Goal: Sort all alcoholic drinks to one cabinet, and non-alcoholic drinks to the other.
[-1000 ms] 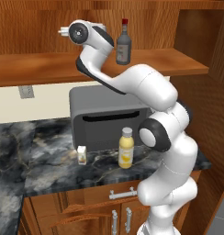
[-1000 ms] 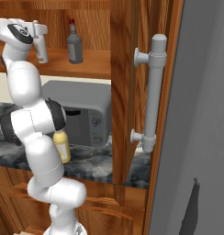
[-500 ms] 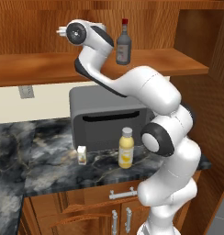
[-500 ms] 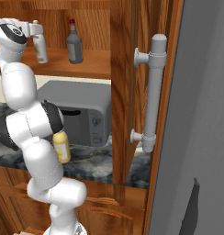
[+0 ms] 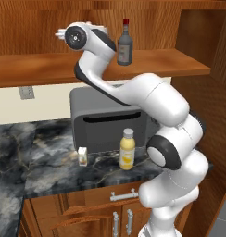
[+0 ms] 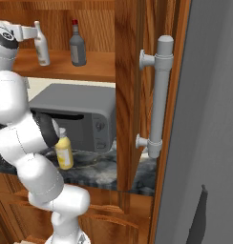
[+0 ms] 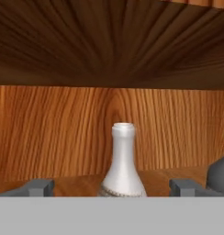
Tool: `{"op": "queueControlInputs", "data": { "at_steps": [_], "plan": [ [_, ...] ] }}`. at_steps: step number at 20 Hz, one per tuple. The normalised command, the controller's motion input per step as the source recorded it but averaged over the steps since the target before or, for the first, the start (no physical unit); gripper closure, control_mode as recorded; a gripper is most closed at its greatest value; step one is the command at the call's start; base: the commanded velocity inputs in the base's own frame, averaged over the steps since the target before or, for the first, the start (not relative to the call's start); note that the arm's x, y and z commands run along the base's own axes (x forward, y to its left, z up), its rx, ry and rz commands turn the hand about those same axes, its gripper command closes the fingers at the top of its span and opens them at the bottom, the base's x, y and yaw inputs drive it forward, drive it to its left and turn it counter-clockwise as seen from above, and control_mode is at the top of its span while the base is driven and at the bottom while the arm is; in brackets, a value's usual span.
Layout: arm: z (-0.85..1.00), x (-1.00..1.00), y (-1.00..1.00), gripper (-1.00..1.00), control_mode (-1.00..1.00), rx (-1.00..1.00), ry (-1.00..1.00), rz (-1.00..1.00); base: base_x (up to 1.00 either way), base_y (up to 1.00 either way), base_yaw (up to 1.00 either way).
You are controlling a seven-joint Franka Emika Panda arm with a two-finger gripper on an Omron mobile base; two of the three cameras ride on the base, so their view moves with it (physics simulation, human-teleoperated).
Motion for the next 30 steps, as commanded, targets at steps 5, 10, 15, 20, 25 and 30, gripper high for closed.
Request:
{"op": "queueControlInputs", "data": {
  "at_steps": [5, 10, 15, 20, 25, 30],
  "plan": [
    [0.0, -0.47, 0.0, -1.0, -1.0, 0.0, 0.0, 0.0, 0.0, 0.0, 0.0],
    [0.0, -0.57, -0.03, -1.0, -1.0, 0.0, 0.0, -0.02, 0.0, 0.0, 0.0],
    [0.0, -0.6, -0.07, -1.0, -1.0, 0.0, 0.0, -0.03, 0.0, 0.0, 0.0],
    [0.0, -0.61, -0.17, -1.0, -1.0, 0.01, 0.0, -0.05, 0.0, 0.0, 0.0],
    [-0.04, -0.63, -0.16, -1.0, -1.0, 0.02, 0.0, -0.07, 0.0, 0.0, 0.0],
    [-0.09, -0.58, -0.13, -1.0, -1.0, 0.01, 0.0, -0.07, 0.0, 0.0, 0.0]
  ]
}}
